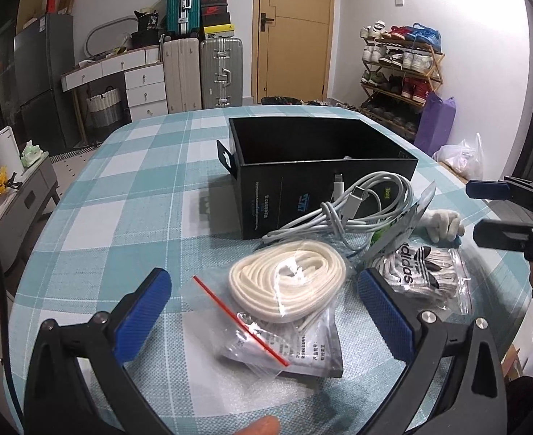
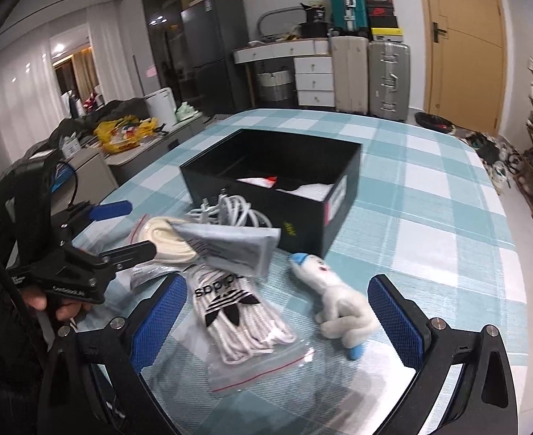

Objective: Organize soft objects
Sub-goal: 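Open both grippers and withdraw them from the black box, then grasp the bagged adidas shoelace pack with the right gripper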

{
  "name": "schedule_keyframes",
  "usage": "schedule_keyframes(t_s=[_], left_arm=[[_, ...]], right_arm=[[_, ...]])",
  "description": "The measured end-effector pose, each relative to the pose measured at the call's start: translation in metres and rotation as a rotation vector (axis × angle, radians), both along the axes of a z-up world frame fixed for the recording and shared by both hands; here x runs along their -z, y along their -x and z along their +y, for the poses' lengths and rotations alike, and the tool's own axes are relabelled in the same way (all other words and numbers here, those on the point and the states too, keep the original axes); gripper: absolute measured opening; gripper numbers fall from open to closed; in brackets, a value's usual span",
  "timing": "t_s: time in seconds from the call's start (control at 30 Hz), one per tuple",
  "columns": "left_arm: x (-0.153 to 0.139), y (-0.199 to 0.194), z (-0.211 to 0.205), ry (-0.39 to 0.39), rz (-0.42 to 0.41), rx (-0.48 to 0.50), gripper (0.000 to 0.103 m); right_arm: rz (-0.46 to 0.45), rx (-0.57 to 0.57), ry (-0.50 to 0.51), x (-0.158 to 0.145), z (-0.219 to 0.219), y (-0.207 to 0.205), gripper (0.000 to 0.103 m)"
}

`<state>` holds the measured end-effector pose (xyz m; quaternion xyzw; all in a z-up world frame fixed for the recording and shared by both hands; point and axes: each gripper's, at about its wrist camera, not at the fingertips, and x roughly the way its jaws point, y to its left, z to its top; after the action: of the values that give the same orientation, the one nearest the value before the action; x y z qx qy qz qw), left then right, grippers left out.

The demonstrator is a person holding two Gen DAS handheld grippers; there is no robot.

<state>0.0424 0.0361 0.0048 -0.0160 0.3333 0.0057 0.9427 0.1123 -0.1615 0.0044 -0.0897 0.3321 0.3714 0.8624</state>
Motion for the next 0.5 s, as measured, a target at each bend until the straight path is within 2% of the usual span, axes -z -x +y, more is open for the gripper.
schedule_keyframes(t_s=[0.3,0.4,0.5], left_arm=[[0.001,0.000,0.005,0.022,0.002,-0.003,0.103],[0.002,0.000,0.005,0.020,0.005,-0.001,0.103],[0.003,-0.001,0.005,0.019,0.005,0.003,0.103]], right_arm=[[0.014,-0.067,0.024,0.009,0.016,0.008,0.101],[0.027,-0.099,0.034,0.014,0.021,0.011,0.093],[0.040,-0.116,0.049,0.021,0.027,0.011,0.092]])
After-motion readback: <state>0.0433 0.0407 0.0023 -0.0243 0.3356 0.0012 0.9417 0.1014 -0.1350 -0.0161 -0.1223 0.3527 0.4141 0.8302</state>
